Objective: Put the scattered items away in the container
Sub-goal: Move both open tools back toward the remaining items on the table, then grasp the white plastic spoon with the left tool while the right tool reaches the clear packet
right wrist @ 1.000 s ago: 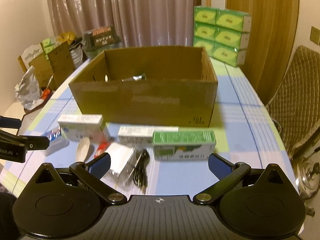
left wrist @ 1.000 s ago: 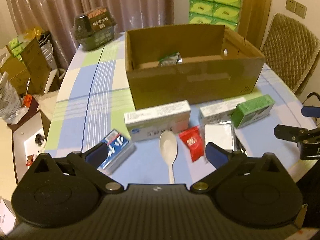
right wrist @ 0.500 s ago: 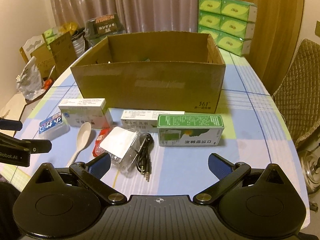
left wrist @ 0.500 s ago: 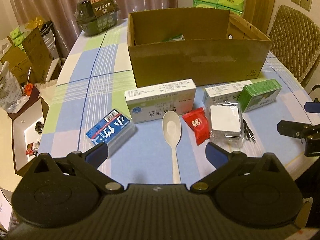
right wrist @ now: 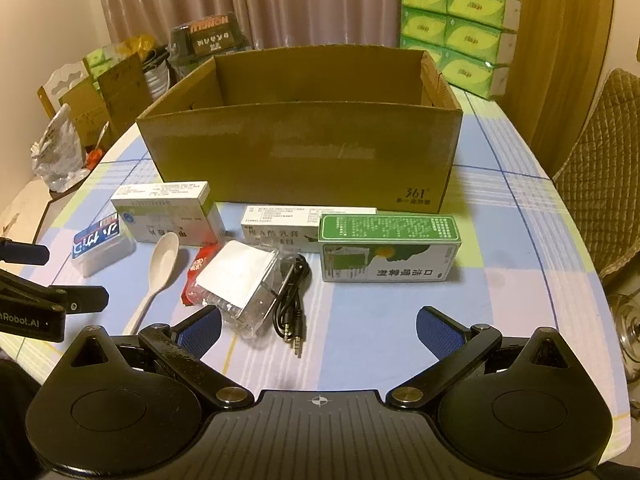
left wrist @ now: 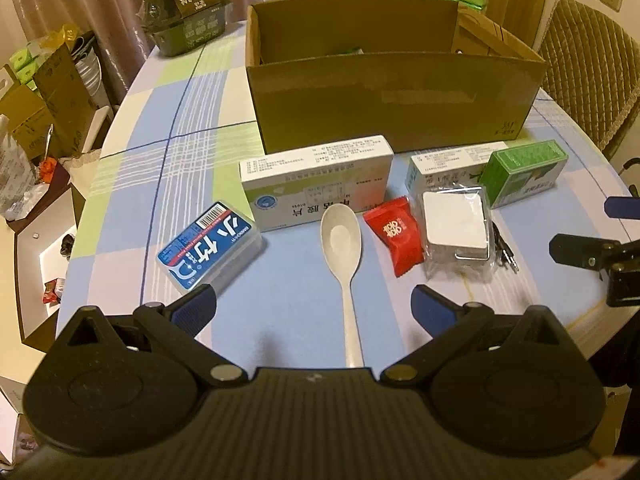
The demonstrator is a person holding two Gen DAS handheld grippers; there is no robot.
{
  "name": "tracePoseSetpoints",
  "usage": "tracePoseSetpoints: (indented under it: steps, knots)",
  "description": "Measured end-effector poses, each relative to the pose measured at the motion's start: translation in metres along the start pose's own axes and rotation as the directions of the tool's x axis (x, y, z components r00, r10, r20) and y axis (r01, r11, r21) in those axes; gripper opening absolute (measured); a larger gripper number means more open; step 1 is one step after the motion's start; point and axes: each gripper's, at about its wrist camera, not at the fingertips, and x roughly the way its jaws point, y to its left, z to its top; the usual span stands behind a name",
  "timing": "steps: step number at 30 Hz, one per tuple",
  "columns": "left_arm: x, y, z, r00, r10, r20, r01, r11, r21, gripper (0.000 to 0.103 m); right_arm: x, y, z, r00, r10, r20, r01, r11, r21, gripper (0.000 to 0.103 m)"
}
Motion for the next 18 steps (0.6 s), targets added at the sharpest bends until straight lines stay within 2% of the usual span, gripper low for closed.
tracePoseSetpoints:
  steps: [8, 18]
  knots:
    - [0.01, 0.004, -0.003, 1.0, -0.013, -0.021, 0.013, 1.0, 0.017, 0.101, 0.009, 0.002, -0.001, 1.0, 0.008, -0.009, -0.008, 1.0, 0.004, 0.101]
    - [0.016, 0.016, -0.003, 0.999, -0.012, -0.04, 0.014, 0.998, 0.061, 0.089, 0.024, 0.017, -0.001, 1.0, 0.028, -0.003, -0.029, 0.999, -0.025, 0.101]
